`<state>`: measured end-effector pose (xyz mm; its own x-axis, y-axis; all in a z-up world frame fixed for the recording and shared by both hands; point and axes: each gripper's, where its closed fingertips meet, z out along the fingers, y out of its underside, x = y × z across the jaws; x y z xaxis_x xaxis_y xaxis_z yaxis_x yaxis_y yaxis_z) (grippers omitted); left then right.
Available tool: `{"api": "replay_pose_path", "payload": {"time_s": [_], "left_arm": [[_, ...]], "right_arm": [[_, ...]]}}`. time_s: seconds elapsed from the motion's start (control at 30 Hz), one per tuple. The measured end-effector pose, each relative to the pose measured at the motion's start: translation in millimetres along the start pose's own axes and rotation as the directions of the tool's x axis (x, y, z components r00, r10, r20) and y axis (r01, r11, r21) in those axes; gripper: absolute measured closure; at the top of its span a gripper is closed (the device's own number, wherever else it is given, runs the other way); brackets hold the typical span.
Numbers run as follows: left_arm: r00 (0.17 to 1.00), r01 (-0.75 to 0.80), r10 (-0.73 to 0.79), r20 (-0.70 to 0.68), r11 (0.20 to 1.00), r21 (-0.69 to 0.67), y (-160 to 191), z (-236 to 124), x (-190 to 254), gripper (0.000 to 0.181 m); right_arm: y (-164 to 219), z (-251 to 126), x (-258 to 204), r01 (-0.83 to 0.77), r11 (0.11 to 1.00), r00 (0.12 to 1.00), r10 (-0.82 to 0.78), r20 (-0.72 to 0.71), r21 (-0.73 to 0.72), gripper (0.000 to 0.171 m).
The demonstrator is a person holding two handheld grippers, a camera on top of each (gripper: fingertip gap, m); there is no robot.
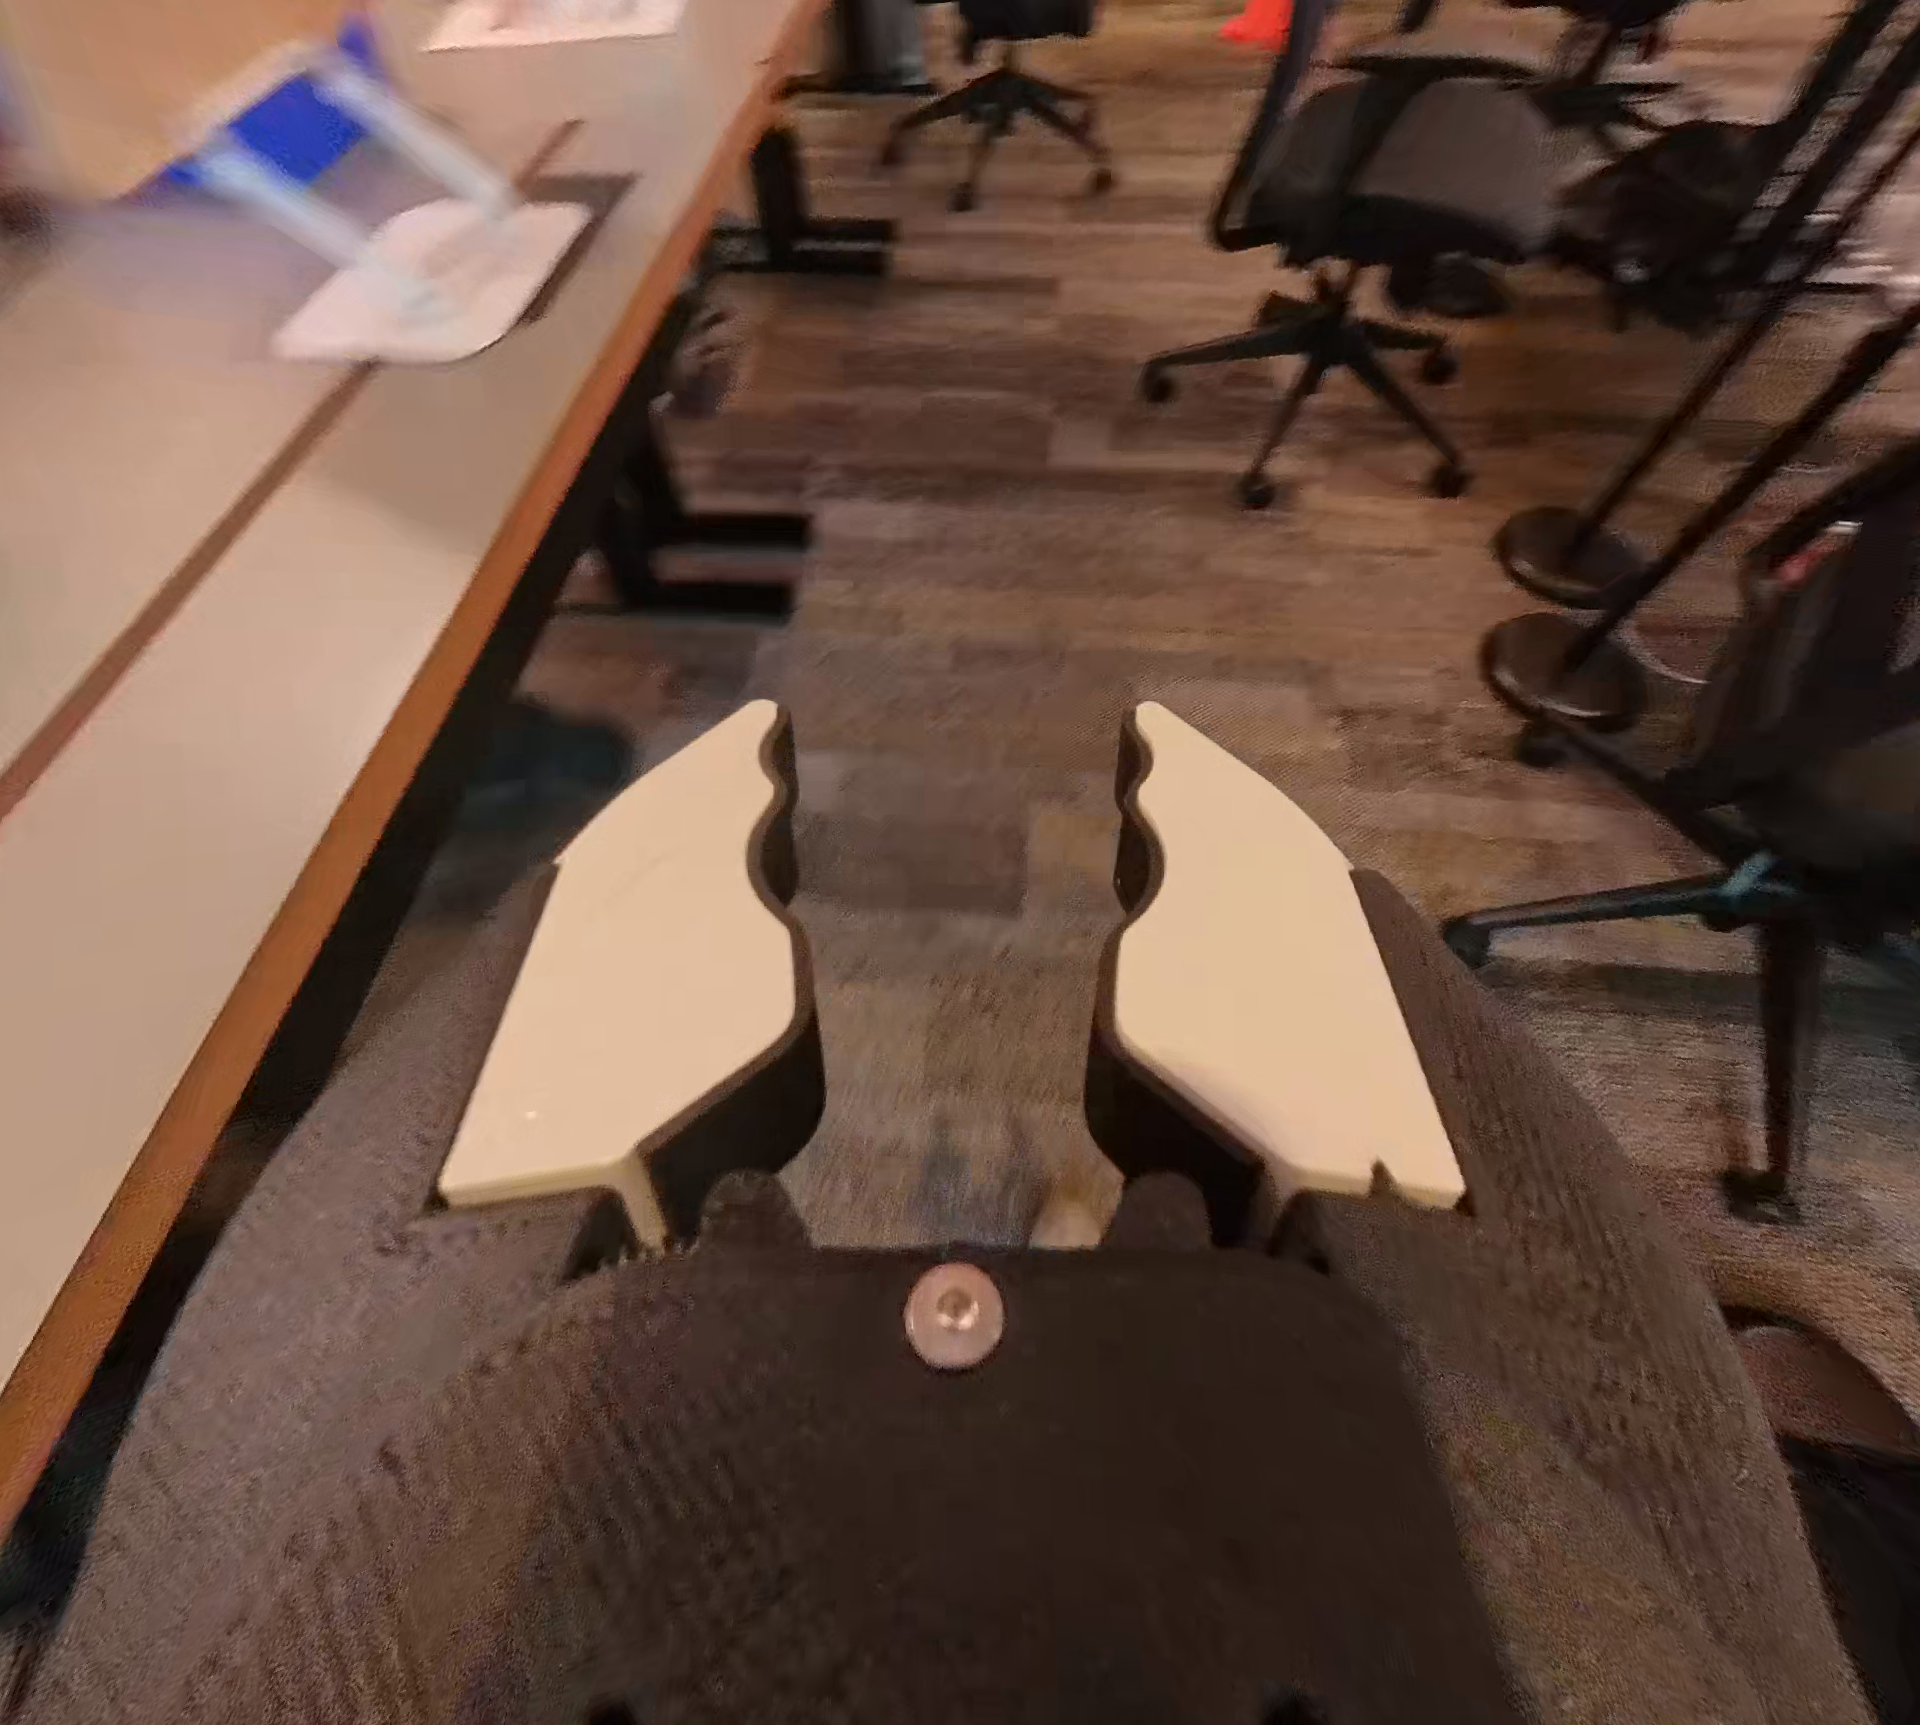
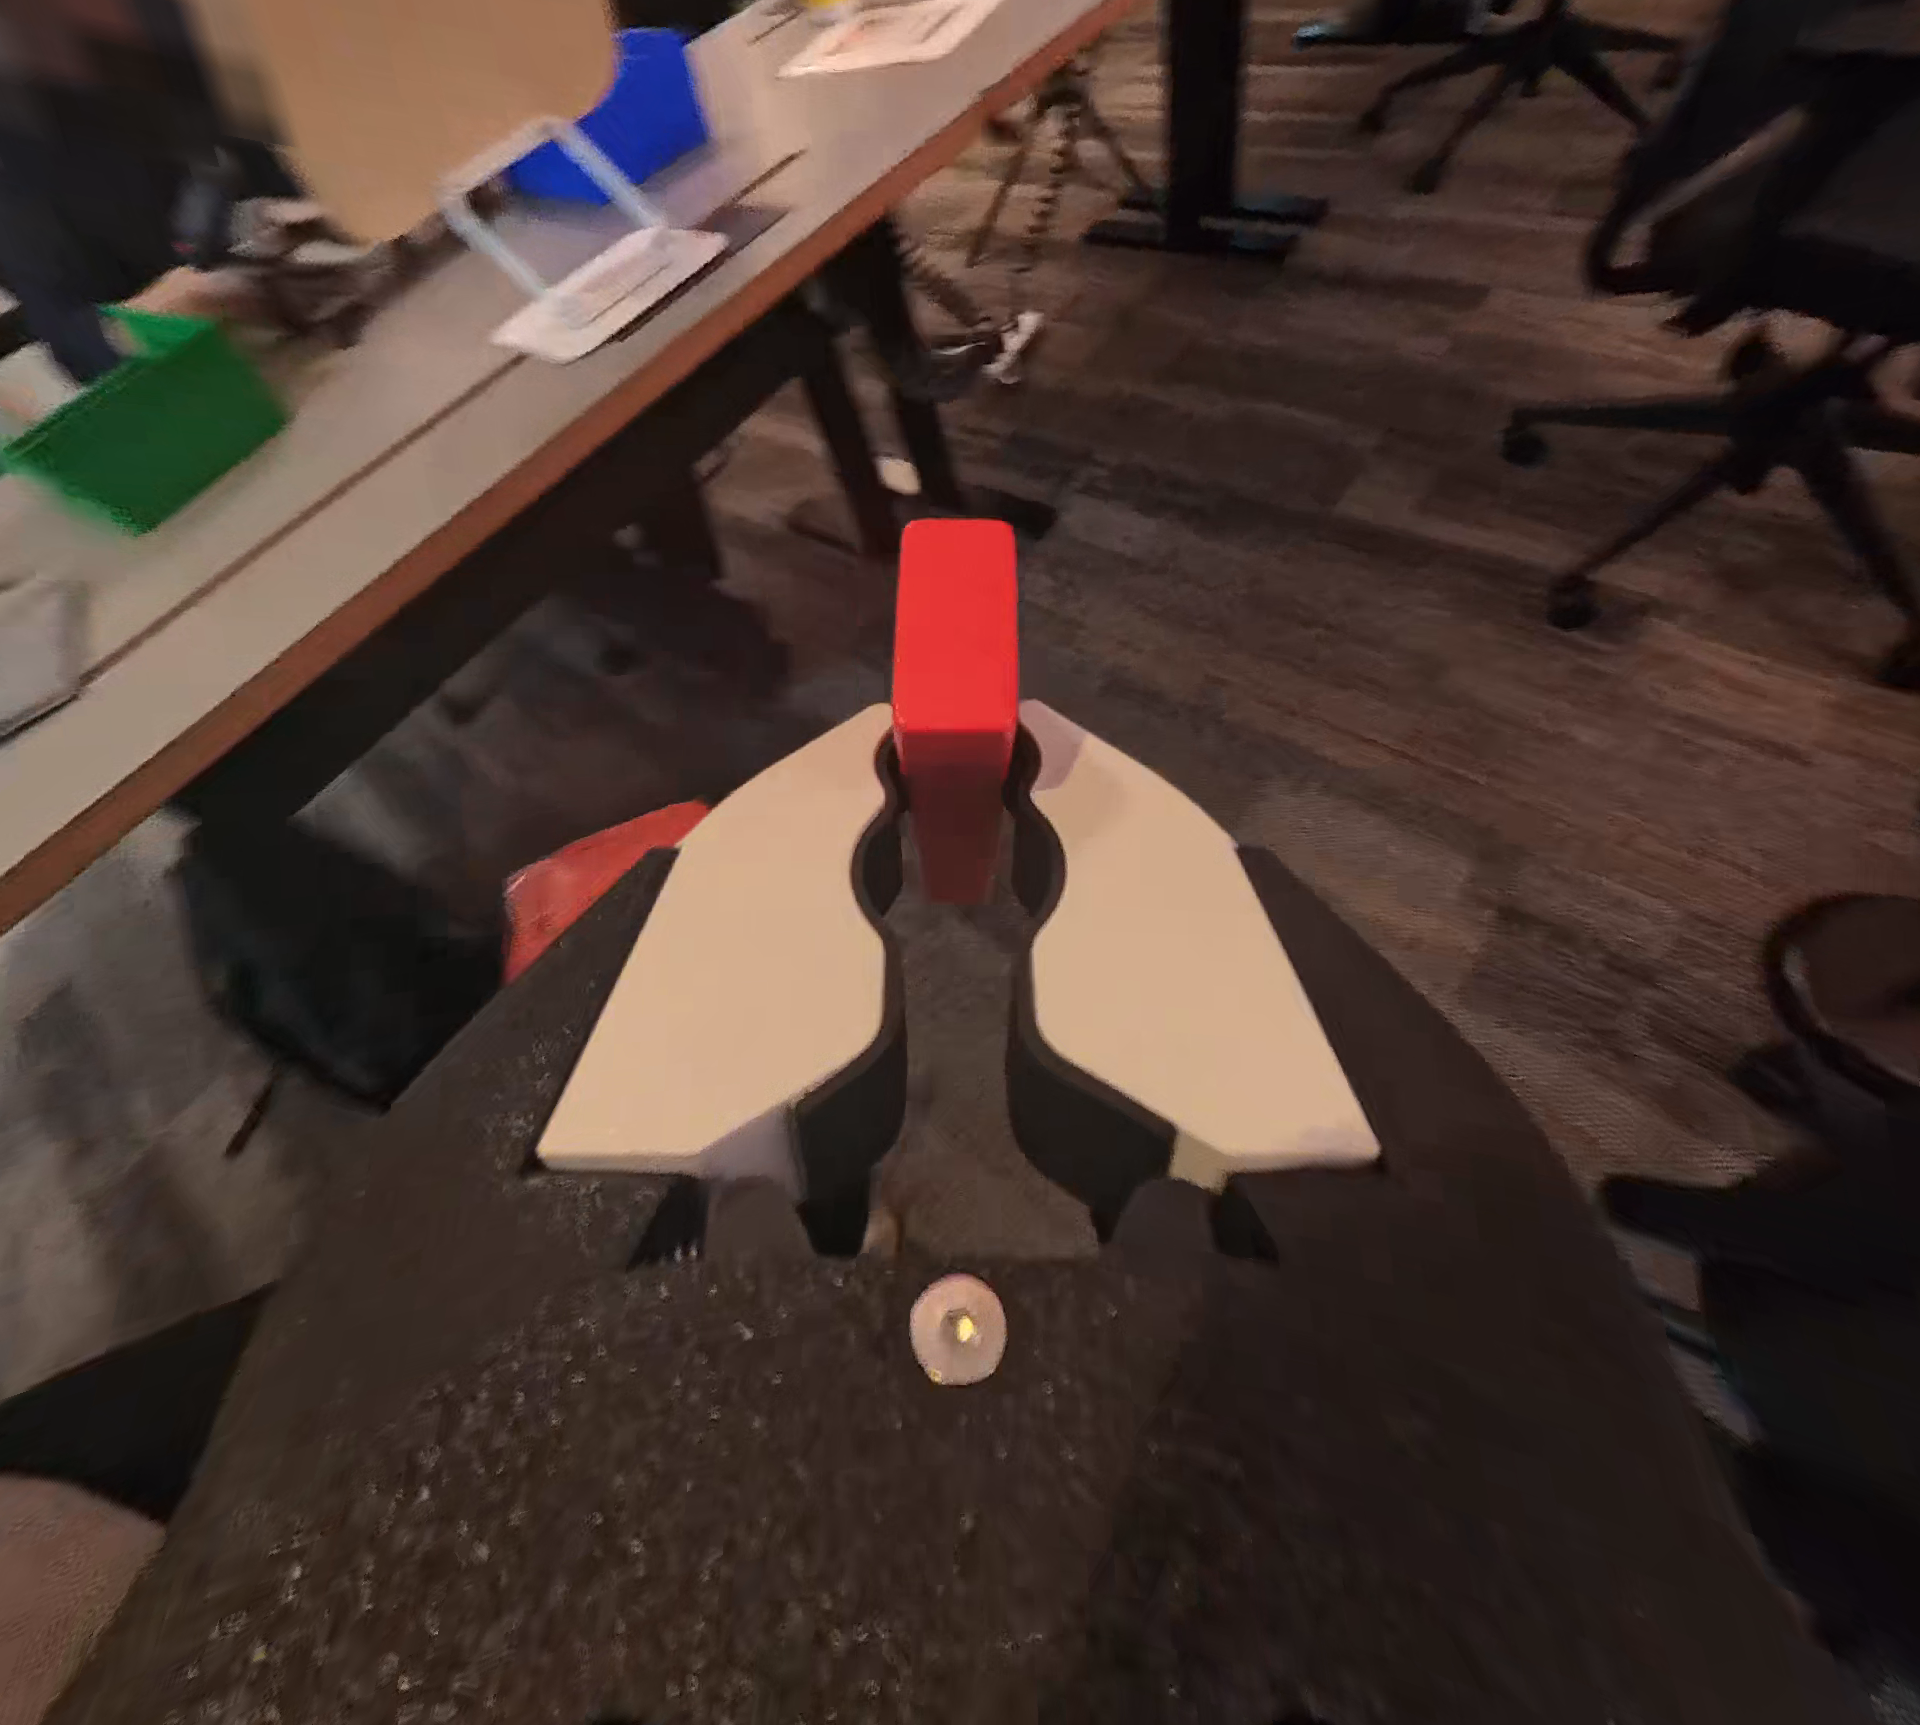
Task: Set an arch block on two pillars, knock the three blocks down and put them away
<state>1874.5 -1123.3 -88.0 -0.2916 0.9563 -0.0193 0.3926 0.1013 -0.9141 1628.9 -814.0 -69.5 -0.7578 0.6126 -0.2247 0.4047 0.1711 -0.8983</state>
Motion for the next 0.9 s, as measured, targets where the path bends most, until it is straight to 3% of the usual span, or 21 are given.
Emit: {"api": "replay_pose_path", "payload": {"time_s": [0.1, 0.2, 0.3, 0.43, 0.53, 0.73, 0.9], "left_arm": [[0.974, -0.075, 0.085, -0.208, 0.996, 0.055, -106, 155, 35, 0.120], [0.885, -0.198, 0.232, -0.404, 0.972, 0.124, -214, 289, 98, 0.116], [0.782, -0.282, 0.361, -0.508, 0.932, 0.228, -289, 409, 164, 0.115], [0.754, -0.236, 0.346, -0.558, 0.936, 0.261, -339, 551, 245, 0.115], [0.758, -0.164, 0.253, -0.601, 0.966, 0.199, -362, 631, 303, 0.115], [0.613, -0.321, 0.392, -0.686, 0.917, 0.238, -432, 779, 394, 0.116], [0.515, -0.320, 0.433, -0.740, 0.898, 0.303, -481, 936, 491, 0.117]], "right_arm": [[-56, 38, 56, 0.001, 1.000, 0.992, 0.000, -0.126, 0.004, 0.154], [-106, 66, 122, -0.026, 0.999, 0.969, 0.034, -0.243, 0.036, 0.154], [-130, 102, 201, -0.064, 0.995, 0.935, 0.085, -0.345, 0.072, 0.154], [-167, 165, 315, -0.118, 0.983, 0.893, 0.168, -0.418, 0.142, 0.154], [-226, 208, 396, -0.150, 0.969, 0.874, 0.222, -0.433, 0.195, 0.154], [-343, 265, 547, -0.100, 0.971, 0.860, 0.195, -0.472, 0.219, 0.155], [-386, 301, 691, -0.067, 0.963, 0.774, 0.215, -0.596, 0.260, 0.154]]}}
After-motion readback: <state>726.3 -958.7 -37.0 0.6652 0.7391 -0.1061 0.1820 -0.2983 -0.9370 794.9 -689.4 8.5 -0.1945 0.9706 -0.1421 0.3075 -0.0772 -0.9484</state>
